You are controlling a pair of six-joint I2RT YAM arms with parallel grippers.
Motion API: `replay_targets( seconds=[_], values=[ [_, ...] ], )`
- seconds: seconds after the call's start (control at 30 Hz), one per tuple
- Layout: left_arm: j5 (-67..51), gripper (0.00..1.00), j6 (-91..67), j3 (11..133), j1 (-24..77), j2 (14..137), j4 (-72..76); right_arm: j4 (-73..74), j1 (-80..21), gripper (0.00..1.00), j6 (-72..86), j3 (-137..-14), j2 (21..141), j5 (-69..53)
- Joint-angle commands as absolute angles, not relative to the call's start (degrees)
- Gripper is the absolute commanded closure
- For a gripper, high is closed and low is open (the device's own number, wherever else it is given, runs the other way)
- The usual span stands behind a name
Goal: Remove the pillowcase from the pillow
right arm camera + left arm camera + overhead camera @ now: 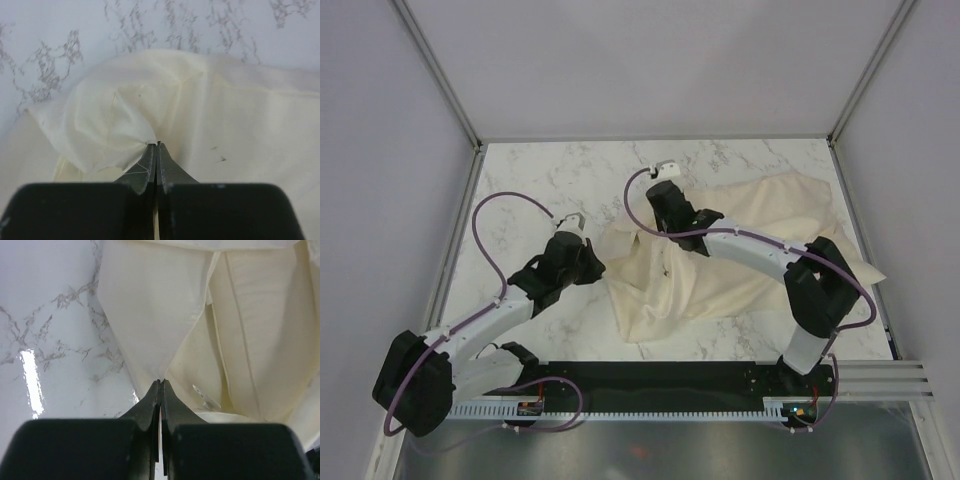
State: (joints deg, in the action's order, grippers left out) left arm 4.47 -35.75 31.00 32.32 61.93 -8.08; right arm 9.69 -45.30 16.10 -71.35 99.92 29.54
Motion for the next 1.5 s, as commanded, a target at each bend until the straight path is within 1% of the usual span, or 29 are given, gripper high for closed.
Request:
replay_targets(
  seconds=[0.0,0.2,0.4,0.53,0.6,0.7,0.73,0.8,0.83,0.87,0.9,1.0,1.2,1.27,1.47],
  values=[
    [8.1,0.98,-33.8,33.8,31.7,60.0,-9.9,9.1,-40.5,1.00,13.8,-76.2,100.2,27.0],
    [10.0,0.98,-33.3,34.8,29.5,60.5,-11.4,8.9,-36.4,1.00,11.7,-81.9,107.4,24.3],
    [10.8,0.98,-33.3,34.7,25.2,61.4,-11.8,8.3,-33.2,1.00,11.9,-81.2,112.6,23.4],
    [9.8,0.98,-32.9,34.7,21.7,63.5,-11.2,8.3,-32.1,1.00,12.0,-79.4,114.1,23.7],
    [9.8,0.98,-32.0,35.8,21.4,64.3,-11.2,8.3,-32.1,1.00,11.9,-78.2,113.8,24.1],
    [6.5,0.98,-31.1,37.3,21.4,64.8,-10.5,8.3,-32.0,1.00,12.2,-76.8,111.4,23.2],
    [4.8,0.98,-30.9,37.4,21.4,64.6,-10.3,8.3,-32.0,0.97,12.3,-76.5,110.4,21.8],
    [3.8,0.98,-30.7,37.4,21.6,63.6,-10.1,8.3,-32.1,0.87,12.4,-75.6,106.9,19.6],
    [3.8,0.98,-30.7,37.2,21.6,63.3,-10.0,8.2,-32.3,0.70,12.5,-75.2,105.5,16.9],
    [3.6,0.98,-30.7,36.7,21.6,62.6,-10.1,8.2,-32.8,0.61,12.5,-74.6,102.7,16.0],
    [3.3,0.98,-30.7,36.4,21.5,62.3,-10.0,8.2,-33.5,0.50,12.5,-74.4,101.2,15.5],
    [2.6,0.98,-31.0,35.2,21.6,62.0,-9.8,9.1,-37.9,0.38,11.6,-73.5,96.3,17.7],
    [1.3,0.98,-31.2,34.2,21.6,61.7,-9.6,11.8,-48.3,0.32,14.6,-68.7,89.2,23.5],
    [1.1,0.98,-31.1,34.3,21.6,61.7,-9.6,12.0,-50.8,0.27,16.6,-65.7,87.6,23.5],
    [0.3,0.98,-31.1,34.8,21.6,61.4,-9.5,13.7,-54.0,0.26,23.0,-58.5,88.9,26.8]
  ],
)
